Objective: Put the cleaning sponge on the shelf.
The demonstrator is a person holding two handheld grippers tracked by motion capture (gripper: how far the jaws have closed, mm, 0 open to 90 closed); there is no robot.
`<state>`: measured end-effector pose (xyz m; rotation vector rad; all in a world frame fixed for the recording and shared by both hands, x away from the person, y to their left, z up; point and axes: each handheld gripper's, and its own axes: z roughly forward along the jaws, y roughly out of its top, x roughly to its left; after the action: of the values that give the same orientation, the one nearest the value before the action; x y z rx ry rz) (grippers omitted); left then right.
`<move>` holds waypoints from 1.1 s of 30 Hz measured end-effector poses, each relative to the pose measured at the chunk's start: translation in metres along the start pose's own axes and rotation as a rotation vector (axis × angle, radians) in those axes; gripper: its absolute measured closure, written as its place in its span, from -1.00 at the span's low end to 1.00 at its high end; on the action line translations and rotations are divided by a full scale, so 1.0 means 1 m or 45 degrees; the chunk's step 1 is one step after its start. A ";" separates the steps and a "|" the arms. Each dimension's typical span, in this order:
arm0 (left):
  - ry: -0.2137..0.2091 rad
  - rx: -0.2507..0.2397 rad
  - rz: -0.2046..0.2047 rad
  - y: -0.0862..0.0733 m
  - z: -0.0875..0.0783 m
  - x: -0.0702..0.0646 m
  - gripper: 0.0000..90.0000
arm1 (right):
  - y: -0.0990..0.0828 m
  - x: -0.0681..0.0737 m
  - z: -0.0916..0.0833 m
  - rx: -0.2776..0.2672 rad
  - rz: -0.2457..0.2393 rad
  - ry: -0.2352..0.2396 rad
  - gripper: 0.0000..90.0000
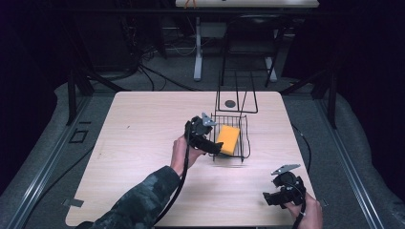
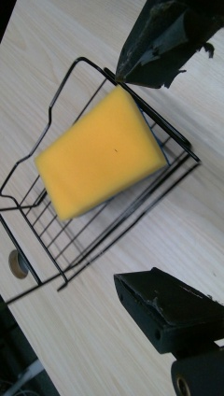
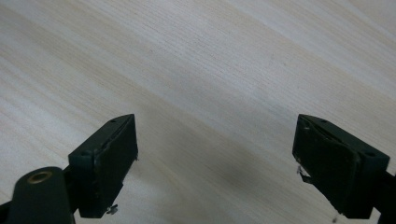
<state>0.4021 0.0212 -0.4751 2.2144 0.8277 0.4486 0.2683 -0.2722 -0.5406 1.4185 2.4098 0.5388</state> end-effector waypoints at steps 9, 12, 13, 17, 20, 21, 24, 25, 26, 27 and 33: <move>0.025 0.006 -0.006 -0.024 -0.030 0.018 -0.91 | 0.000 0.001 0.001 0.010 -0.004 0.000 -0.70; 0.040 0.007 -0.010 -0.032 -0.039 0.024 -0.91 | 0.000 0.001 0.001 0.014 -0.005 -0.004 -0.70; 0.042 0.014 -0.013 -0.035 -0.043 0.026 -0.91 | 0.000 0.001 0.001 0.014 -0.005 -0.004 -0.70; 0.060 0.017 -0.027 -0.045 -0.055 0.033 -0.91 | 0.001 0.002 0.001 0.019 -0.004 -0.006 -0.70; 0.076 0.025 -0.035 -0.054 -0.063 0.038 -0.91 | 0.000 0.002 0.001 0.020 -0.002 -0.007 -0.70; 0.085 0.027 -0.035 -0.057 -0.065 0.039 -0.91 | 0.000 0.002 0.001 0.020 -0.003 -0.007 -0.70; 0.103 0.035 -0.042 -0.065 -0.071 0.043 -0.91 | 0.000 0.002 0.002 0.010 -0.008 -0.010 -0.70; 0.110 0.039 -0.044 -0.068 -0.074 0.045 -0.91 | 0.000 0.002 0.002 0.011 -0.010 -0.011 -0.70; 0.112 0.036 -0.052 -0.070 -0.076 0.046 -0.92 | 0.001 0.002 0.002 0.020 -0.011 -0.008 -0.70; 0.118 0.045 -0.053 -0.073 -0.079 0.047 -0.91 | 0.001 0.002 0.002 0.021 -0.011 -0.007 -0.70; 0.127 0.079 -0.075 -0.088 -0.088 0.053 -0.94 | 0.001 0.002 0.002 0.022 -0.012 -0.008 -0.70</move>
<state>0.3566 0.1486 -0.4751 2.2326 0.9694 0.5148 0.2686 -0.2695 -0.5424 1.4133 2.4209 0.5117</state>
